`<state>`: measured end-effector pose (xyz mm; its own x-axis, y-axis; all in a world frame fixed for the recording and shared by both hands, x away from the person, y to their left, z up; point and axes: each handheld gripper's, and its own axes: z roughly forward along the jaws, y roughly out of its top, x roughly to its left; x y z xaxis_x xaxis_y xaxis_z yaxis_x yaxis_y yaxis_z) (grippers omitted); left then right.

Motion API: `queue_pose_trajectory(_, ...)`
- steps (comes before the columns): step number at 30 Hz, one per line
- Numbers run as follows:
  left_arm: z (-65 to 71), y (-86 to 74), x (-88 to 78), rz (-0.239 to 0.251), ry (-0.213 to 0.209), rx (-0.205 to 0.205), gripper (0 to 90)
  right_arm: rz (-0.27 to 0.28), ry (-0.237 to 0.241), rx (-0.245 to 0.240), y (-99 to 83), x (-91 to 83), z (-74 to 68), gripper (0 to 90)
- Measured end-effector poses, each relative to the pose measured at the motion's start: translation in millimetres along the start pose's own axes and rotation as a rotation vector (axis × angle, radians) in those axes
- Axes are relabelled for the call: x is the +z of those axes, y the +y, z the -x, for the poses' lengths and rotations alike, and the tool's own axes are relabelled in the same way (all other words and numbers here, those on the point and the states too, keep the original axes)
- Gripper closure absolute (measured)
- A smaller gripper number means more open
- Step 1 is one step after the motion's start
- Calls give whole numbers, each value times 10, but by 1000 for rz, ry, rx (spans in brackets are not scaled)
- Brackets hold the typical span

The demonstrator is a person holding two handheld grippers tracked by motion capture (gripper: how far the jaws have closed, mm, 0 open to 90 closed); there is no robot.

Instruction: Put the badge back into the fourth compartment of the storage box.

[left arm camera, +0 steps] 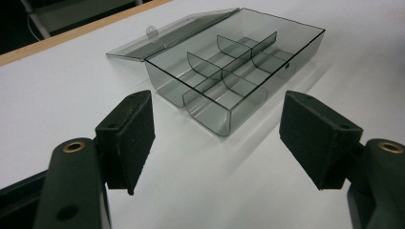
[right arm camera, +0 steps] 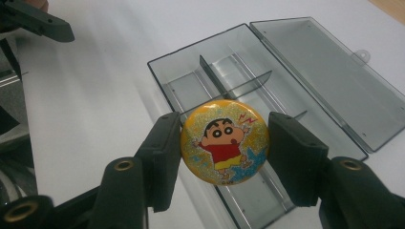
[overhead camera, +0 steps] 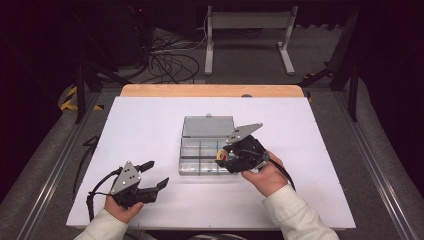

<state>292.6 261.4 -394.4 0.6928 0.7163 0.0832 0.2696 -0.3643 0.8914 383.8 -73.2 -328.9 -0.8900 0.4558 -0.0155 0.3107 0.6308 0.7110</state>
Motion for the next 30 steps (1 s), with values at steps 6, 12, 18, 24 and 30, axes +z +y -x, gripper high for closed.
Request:
queue_pose_trajectory(6,3,0,2,-1,-1,3,287,6,13,-7,50,122,-17,472)
queue_pose_trajectory(12,3,0,8,-1,0,6,287,13,25,-11,95,236,-38,472)
queue_pose_trajectory(18,4,-2,8,-2,0,6,287,22,35,-7,137,359,-48,472)
queue_pose_trajectory(24,3,-2,8,-2,-1,7,287,21,45,-7,174,489,-60,471)
queue_pose_trajectory(30,1,-2,10,-2,0,8,286,18,57,-3,203,593,-69,470)
